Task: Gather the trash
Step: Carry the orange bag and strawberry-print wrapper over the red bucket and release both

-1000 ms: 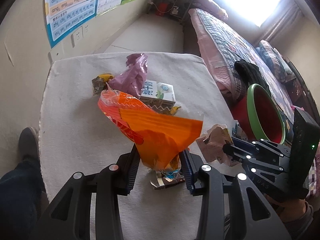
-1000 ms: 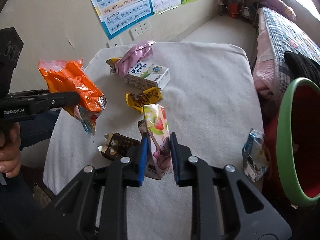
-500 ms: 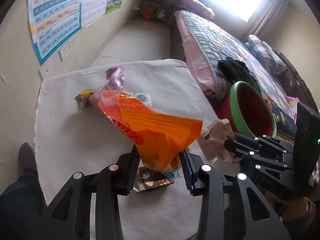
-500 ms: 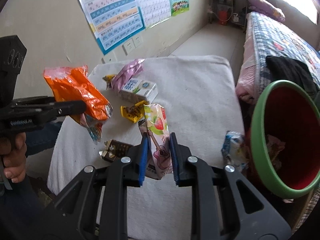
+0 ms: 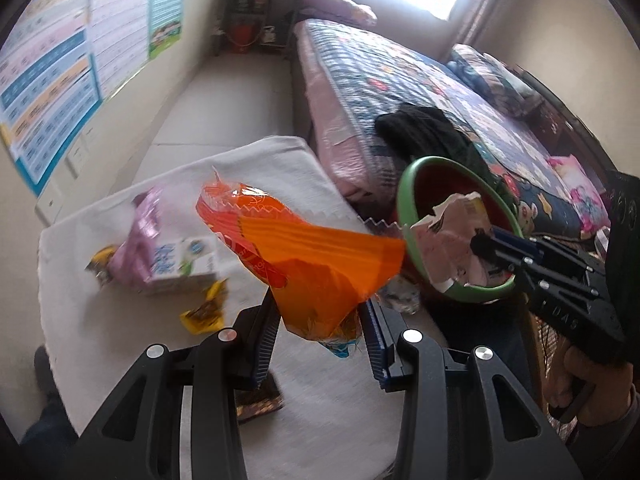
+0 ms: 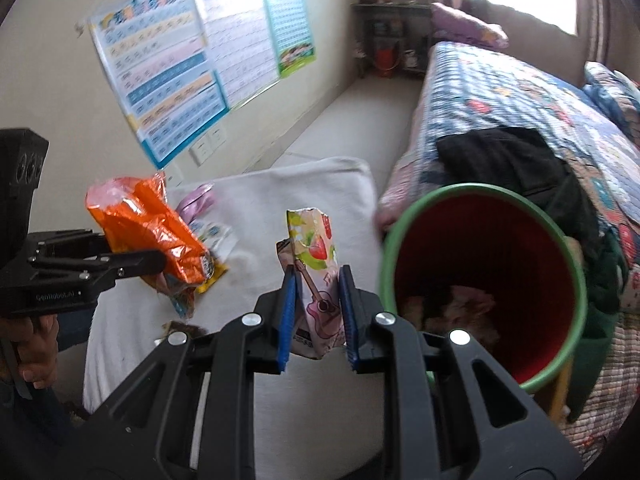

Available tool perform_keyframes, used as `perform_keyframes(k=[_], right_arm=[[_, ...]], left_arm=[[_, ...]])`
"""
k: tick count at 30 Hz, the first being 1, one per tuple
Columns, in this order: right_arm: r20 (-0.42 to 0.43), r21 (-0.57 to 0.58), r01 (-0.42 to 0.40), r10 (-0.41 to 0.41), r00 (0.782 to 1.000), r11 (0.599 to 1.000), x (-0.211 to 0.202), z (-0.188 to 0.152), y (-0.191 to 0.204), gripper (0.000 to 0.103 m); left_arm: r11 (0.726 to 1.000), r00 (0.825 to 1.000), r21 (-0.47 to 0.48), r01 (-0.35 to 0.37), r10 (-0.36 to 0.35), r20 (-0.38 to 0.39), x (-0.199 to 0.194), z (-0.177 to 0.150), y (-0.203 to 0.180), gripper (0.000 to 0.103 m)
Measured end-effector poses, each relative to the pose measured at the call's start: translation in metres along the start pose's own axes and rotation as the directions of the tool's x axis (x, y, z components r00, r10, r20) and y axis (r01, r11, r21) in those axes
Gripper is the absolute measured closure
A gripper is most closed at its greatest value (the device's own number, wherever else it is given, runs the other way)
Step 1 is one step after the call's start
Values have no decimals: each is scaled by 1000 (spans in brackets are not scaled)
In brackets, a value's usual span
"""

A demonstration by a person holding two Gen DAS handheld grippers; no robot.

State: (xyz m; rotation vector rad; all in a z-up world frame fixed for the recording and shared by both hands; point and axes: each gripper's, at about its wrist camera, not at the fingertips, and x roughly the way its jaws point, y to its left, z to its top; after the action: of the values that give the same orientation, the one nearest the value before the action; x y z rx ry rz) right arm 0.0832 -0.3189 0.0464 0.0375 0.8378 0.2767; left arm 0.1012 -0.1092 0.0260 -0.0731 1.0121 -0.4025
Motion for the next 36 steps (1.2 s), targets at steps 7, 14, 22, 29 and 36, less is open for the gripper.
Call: perform_keyframes(k=[7,14,22,29,36], right_arm=[[28,65,65,-67,997,996,-15,4,-48,82],[39,115,107,-112,993,988,-23,2,-82,82],[43,153,137,-145,989,979,-29,0,-112,82],[34,186,152,-161,986,971,-28,-4,-137,82],[14,209,165,-172,985,964,-18,-7,-151,76]], left_arm=[[996,999,71,49,-50,5,11,25,-41,66],[987,995,132,97,-98,1,24,49,-83,66],[969,988,193,153,-149,-36,47,66,-127,66],[958,983,222,182,-169,-78,70,74,-155,66],[955,979,226,193,-172,-109,88,82,-164,43]])
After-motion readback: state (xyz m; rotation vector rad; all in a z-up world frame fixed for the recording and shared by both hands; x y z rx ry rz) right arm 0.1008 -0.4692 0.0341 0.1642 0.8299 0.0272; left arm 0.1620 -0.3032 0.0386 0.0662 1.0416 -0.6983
